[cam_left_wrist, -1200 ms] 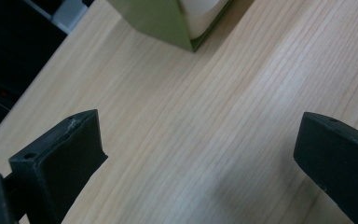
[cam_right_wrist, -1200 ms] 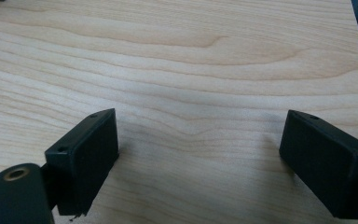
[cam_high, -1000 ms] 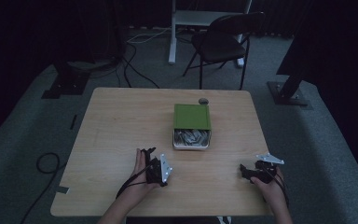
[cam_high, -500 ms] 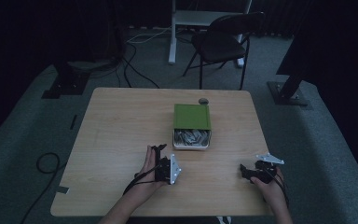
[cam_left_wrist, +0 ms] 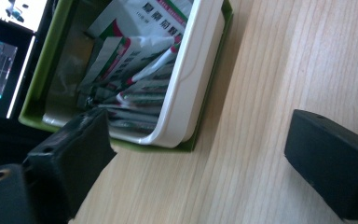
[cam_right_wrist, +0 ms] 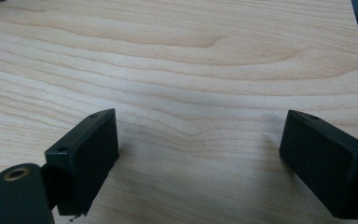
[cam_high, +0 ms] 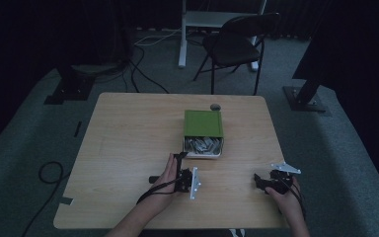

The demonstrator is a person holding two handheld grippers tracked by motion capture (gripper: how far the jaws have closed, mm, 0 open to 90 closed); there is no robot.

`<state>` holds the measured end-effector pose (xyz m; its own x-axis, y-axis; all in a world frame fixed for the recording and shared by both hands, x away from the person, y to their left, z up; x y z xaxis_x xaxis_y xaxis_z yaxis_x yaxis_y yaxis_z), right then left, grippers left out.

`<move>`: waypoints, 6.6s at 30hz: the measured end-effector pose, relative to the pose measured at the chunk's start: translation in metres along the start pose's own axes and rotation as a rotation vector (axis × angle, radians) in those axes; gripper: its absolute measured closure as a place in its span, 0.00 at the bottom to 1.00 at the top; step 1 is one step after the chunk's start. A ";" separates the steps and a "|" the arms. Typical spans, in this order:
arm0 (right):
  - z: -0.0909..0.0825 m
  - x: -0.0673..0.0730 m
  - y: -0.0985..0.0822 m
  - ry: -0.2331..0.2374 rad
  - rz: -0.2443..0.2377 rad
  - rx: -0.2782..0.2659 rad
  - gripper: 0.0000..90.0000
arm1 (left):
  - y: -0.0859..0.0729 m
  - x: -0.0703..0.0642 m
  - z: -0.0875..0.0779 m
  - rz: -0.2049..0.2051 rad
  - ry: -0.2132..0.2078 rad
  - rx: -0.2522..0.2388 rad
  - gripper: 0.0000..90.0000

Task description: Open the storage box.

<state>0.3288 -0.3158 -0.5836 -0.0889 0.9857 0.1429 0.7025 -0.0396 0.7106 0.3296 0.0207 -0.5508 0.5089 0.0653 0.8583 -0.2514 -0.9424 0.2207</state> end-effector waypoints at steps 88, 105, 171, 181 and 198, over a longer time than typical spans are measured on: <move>0.000 0.000 0.000 0.000 0.000 0.000 0.13 | 0.013 -0.009 0.028 0.181 0.118 0.119 0.78; 0.000 0.000 0.000 -0.001 0.000 0.000 0.13 | 0.017 -0.016 0.015 0.202 0.111 0.117 0.79; 0.000 0.000 0.000 -0.001 -0.001 0.001 0.13 | 0.026 -0.052 -0.036 0.184 0.092 0.068 0.78; 0.000 0.000 0.000 -0.001 -0.001 0.001 0.13 | 0.028 -0.051 -0.041 0.081 0.047 0.010 0.72; 0.000 0.000 0.000 -0.001 -0.001 0.000 0.13 | 0.026 -0.038 -0.056 -0.246 -0.114 -0.150 0.63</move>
<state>0.3287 -0.3158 -0.5836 -0.0888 0.9859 0.1418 0.7027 -0.0389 0.7104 0.2576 0.0127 -0.5514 0.6564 0.2399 0.7153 -0.2237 -0.8435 0.4883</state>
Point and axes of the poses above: each handheld gripper's, and its own axes: z roughly forward along the jaws, y roughly out of its top, x roughly to its left, the point moved 3 cm from there along z, roughly forward along the jaws, and after that the axes turned 10 degrees about z, right-handed, at the moved point
